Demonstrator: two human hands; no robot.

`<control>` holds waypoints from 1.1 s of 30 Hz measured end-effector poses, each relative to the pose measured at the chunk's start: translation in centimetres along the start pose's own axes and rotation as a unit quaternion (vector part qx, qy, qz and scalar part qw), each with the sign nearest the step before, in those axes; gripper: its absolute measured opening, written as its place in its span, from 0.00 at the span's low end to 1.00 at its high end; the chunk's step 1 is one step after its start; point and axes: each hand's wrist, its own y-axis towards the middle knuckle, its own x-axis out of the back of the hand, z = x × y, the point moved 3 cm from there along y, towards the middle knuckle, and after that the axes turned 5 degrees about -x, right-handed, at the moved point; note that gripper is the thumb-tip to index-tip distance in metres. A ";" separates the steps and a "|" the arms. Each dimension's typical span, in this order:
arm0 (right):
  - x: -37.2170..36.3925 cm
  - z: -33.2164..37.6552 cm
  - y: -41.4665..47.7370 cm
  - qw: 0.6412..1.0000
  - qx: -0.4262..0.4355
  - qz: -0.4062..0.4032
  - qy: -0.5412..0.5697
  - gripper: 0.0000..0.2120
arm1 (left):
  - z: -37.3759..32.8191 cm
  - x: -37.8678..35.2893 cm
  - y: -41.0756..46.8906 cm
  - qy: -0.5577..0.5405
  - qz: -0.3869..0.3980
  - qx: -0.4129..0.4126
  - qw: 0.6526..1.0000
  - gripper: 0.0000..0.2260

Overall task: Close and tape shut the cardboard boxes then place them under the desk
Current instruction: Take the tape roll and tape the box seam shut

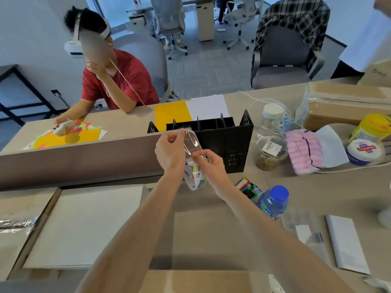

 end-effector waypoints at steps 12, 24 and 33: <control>1.2 1.9 -1.9 0.999 0.002 -0.018 0.041 0.09 | -5.0 0.5 -1.1 0.073 0.087 -0.191 0.975 0.07; 0.2 0.0 -11.2 0.972 0.018 0.083 -0.218 0.15 | 5.7 13.9 -8.0 -0.159 0.191 0.114 0.962 0.06; -5.8 -1.8 -19.5 0.937 0.052 0.209 -0.276 0.11 | 11.6 27.3 -16.0 -0.210 0.161 0.206 0.942 0.02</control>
